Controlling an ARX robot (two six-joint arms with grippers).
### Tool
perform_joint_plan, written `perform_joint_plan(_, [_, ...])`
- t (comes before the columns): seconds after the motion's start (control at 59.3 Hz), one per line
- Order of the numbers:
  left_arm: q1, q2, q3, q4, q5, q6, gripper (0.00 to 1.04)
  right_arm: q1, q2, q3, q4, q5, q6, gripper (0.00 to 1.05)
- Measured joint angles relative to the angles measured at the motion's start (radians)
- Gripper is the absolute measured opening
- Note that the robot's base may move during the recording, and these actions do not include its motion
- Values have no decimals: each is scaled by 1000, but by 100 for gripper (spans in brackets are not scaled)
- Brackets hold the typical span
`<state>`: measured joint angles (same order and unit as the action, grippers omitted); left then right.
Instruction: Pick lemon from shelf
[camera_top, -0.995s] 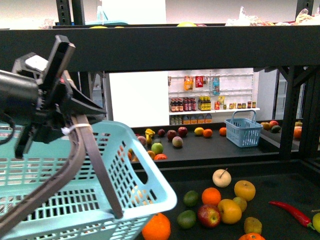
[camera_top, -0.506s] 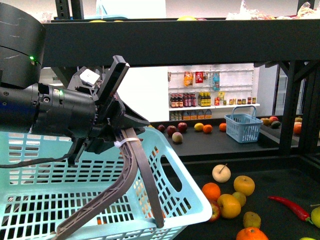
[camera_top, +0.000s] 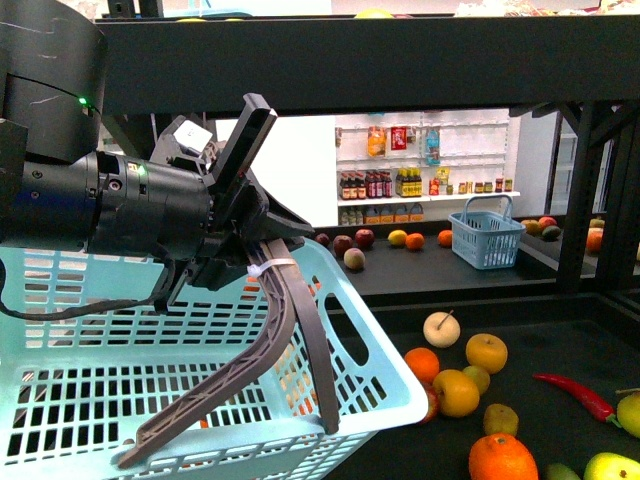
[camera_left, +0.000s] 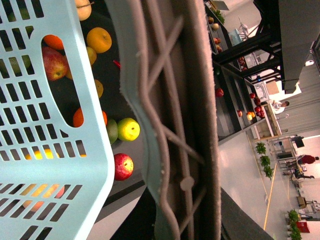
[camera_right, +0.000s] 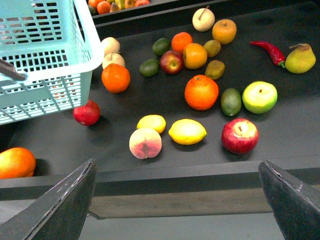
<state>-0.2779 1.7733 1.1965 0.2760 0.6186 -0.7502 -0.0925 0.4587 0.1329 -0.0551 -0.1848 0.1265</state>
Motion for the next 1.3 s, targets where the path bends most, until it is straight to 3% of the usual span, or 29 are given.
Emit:
perform_joint_plan(0.118, [0,0,0,0,0,-1,11,-69,367,101,176,-52,-42,97])
perform_joint_plan(0.236, [0,0,0,1,-1,-2,11,-68,720,236,295,-65,-71,97])
perform_joint_plan(0.405, [-1,1,0,1,2,-3,11,-64,1212,437,480,-138,-235,97])
perform_joint_plan(0.574, [-1,1,0,1,1,-2,10,-94,1516,608,528,-196,-468,97])
perform_joint_plan(0.776, [-1,1,0,1,3,-2,9,-108,1724,763,472,-282,-707,97])
perform_joint_plan(0.945, [-1,1,0,1,2,-2,9,-85,1828,851,428,-336,-821,97])
perform_joint_plan(1.299, [-1,1,0,1,2,-2,8,-35,2033,999,432,-297,-935,97])
